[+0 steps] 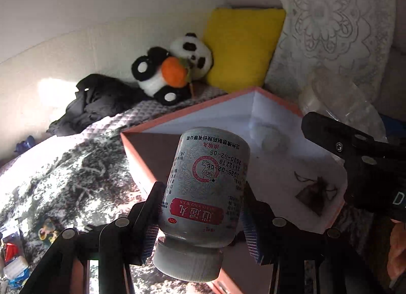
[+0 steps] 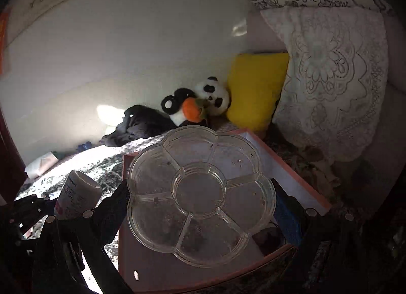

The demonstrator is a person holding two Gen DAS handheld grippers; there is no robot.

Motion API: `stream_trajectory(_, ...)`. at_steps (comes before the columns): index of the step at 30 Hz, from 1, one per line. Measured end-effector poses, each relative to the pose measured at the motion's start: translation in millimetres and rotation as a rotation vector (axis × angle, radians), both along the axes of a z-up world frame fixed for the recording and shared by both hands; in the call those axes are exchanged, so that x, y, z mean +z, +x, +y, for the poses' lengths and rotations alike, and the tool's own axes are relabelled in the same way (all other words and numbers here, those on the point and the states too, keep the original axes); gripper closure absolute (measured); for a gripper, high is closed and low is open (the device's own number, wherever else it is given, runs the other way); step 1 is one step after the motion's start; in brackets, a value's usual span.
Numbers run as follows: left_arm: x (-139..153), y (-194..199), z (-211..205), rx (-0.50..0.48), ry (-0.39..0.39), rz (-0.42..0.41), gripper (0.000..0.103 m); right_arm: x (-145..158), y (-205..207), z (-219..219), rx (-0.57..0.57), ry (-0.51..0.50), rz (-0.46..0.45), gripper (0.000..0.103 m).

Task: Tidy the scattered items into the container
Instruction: 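Carry the pill bottle and flower tray into the pink box and release both, then grasp the small dark blue bottle with the right gripper while the left approaches the pouch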

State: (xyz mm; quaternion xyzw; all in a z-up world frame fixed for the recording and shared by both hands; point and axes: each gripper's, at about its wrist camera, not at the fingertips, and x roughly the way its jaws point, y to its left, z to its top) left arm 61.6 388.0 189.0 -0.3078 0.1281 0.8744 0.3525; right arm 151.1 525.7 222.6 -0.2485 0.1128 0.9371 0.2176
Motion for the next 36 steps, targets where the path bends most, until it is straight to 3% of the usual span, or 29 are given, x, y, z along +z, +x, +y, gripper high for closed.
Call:
stream_trajectory(7,-16.6,-10.9,46.5,-0.050,-0.048,-0.023,0.054,-16.1,-17.4,51.0,-0.064,-0.039,-0.039,0.001)
stream_trajectory(9,-19.2,-12.0,53.3,-0.044,-0.058,-0.017,0.040,-23.1,-27.0,61.0,-0.058,-0.038,-0.067,0.001)
stream_trajectory(10,-18.7,-11.1,55.1,-0.029,-0.057,0.007,0.019,-27.1,-31.5,64.1,-0.065,-0.025,-0.083,0.001)
stream_trajectory(11,-16.7,-9.3,54.7,-0.017,-0.044,0.034,0.008,-31.7,-35.7,65.3,-0.075,-0.013,-0.107,0.001)
stream_trajectory(15,-12.7,-6.1,53.8,-0.001,-0.039,0.083,0.006,-40.8,-41.7,73.6,-0.074,-0.042,-0.143,0.000)
stream_trajectory(25,10.4,-0.6,8.2,0.052,-0.013,0.105,0.006,-21.0,-34.0,42.5,-0.061,0.086,-0.115,0.000)
stream_trajectory(28,18.7,1.3,-8.2,0.070,-0.003,0.111,0.006,-18.8,-35.8,35.6,-0.040,0.070,-0.113,0.000)
stream_trajectory(32,27.8,4.7,-36.9,0.104,0.008,0.123,0.006,-8.2,-29.8,30.0,0.004,-0.029,-0.037,0.000)
stream_trajectory(36,33.6,5.7,-78.7,0.171,0.021,0.132,0.006,9.1,-25.6,1.1,0.045,-0.003,0.028,0.000)
